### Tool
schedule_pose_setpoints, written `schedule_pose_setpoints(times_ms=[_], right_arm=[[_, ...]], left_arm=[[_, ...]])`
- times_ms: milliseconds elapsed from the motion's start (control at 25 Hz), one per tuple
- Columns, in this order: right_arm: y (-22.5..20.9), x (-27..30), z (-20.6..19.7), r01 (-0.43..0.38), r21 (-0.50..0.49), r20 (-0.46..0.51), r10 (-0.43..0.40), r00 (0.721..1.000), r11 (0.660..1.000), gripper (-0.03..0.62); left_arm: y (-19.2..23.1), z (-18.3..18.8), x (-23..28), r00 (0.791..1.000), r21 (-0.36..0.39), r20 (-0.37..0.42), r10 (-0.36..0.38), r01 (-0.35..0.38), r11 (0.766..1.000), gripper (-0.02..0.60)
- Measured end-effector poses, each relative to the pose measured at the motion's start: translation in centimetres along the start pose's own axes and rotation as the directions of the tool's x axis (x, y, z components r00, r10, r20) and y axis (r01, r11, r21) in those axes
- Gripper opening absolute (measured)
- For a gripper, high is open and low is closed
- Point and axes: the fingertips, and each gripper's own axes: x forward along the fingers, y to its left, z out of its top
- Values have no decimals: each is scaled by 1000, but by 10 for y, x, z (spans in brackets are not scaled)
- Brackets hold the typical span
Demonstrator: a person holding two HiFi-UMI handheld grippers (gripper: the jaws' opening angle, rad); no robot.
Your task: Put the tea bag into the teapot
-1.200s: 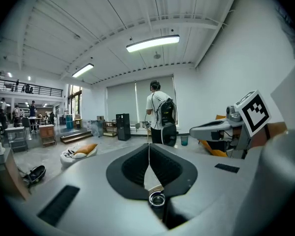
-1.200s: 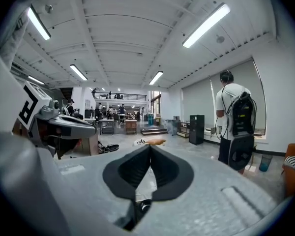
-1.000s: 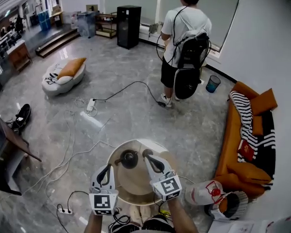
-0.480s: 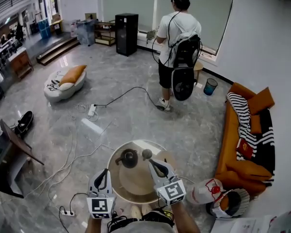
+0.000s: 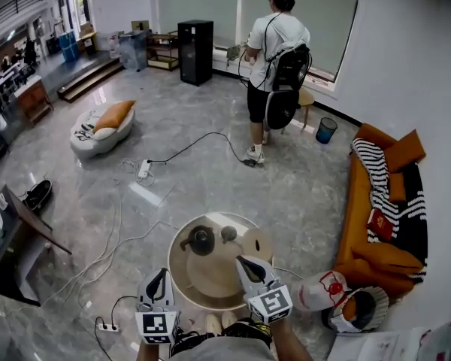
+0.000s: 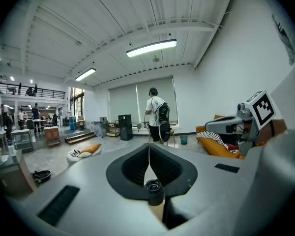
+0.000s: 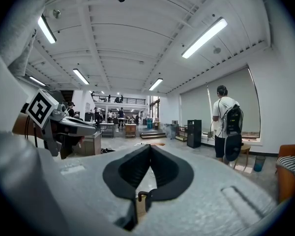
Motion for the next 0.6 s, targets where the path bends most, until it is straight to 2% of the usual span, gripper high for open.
schedule_pose_setpoints(times_ms=[600], right_arm=[[5, -9, -2, -10, 13, -3, 10, 1000, 1000, -2]], left_arm=[[-9, 6, -9, 1000, -1, 8, -1, 1, 1000, 21]])
